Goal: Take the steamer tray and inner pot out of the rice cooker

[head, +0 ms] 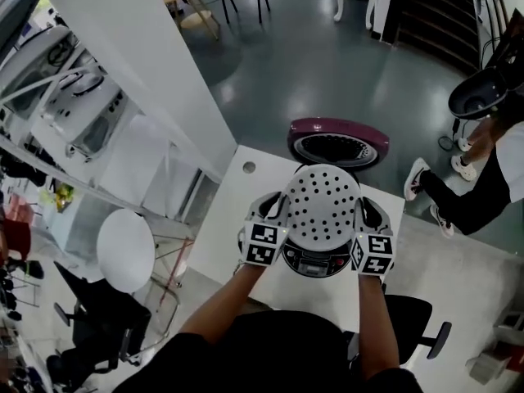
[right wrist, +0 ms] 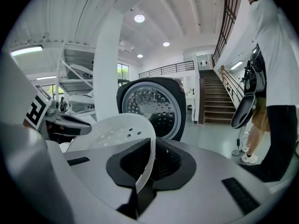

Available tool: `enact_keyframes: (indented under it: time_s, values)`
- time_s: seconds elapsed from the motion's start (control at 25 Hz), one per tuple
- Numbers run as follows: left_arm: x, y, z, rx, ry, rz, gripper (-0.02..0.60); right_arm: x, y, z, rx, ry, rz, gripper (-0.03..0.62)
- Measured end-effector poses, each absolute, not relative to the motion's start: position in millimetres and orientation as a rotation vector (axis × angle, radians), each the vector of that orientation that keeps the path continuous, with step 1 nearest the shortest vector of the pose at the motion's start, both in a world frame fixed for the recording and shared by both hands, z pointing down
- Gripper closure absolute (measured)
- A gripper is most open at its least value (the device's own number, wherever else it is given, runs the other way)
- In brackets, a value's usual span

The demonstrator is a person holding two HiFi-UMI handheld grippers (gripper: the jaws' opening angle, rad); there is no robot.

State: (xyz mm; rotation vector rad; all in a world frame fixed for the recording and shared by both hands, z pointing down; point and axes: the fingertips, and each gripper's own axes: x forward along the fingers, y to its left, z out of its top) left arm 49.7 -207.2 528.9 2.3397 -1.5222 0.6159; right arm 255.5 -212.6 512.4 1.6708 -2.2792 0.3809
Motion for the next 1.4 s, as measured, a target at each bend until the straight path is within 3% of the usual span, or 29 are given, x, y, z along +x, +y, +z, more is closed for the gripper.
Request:
enact_keyframes:
  time_s: [0.76, 1.4]
  values:
    - [-75, -217, 506, 2.457, -1.332, 0.446, 0.538, 130, -192, 482, 1.856, -2.130, 0.337, 0.571]
    - [-200, -206, 532, 2.398, -1.316, 0.387, 0.539, 7, -193, 515, 1.787, -2.101, 0.370, 0.571]
